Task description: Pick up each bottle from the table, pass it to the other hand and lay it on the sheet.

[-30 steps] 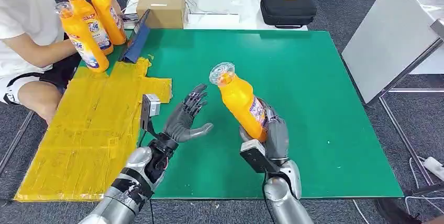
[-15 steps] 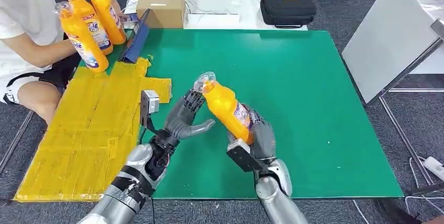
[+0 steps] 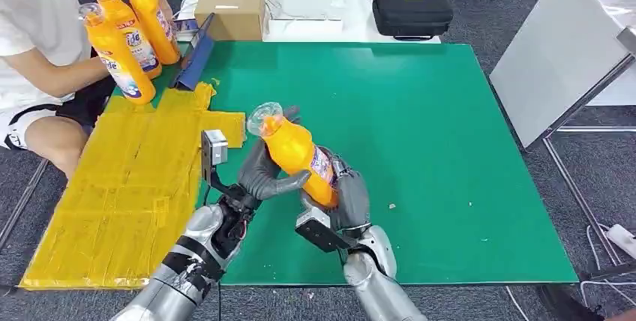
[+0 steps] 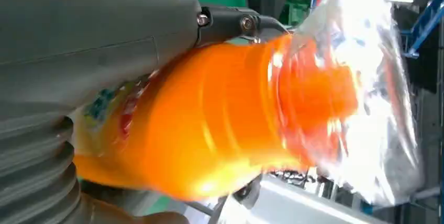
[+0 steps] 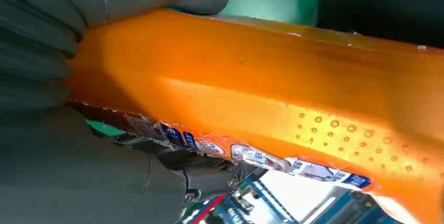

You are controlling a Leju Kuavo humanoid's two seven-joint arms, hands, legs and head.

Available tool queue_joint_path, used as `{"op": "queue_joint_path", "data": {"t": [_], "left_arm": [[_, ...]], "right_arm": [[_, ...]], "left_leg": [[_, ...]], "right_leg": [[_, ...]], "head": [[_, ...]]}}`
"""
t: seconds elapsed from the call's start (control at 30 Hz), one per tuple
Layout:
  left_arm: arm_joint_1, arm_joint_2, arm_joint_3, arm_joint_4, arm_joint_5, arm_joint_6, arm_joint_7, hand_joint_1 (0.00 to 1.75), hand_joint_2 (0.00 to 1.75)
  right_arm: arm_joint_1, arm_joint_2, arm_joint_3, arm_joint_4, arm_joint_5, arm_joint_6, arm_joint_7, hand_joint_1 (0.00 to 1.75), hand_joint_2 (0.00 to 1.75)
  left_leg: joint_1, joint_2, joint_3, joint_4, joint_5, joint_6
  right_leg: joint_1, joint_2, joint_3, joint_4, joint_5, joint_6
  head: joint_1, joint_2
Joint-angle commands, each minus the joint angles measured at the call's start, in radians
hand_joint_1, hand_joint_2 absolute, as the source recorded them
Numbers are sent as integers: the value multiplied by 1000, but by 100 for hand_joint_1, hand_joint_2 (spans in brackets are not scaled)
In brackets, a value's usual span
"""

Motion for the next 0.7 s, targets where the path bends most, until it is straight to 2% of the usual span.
{"op": "queue_joint_path", "data": {"t": [0.03, 0.4, 0.7], "left_arm": [[-59, 14, -56, 75, -1, -14, 7, 0, 175], [-71, -7, -30, 113, 9, 11, -8, 0, 175], [-66, -7, -25, 98, 9, 18, -5, 0, 175]], "right_arm": [[-39, 10, 117, 86, 16, -2, -12, 175, 175], [-29, 16, 213, 68, 20, -24, -5, 175, 175], [-29, 13, 219, 75, 13, -32, -6, 175, 175]], "left_leg": [[2, -1, 5, 1, -3, -4], [2, -2, 4, 1, -2, -4], [2, -2, 4, 1, -3, -3]], "right_leg": [[1, 2, 6, 0, -2, -2], [1, 0, 4, 0, -2, -4], [1, 0, 4, 0, -1, -4]], "head": [[0, 0], [0, 0], [0, 0]]}}
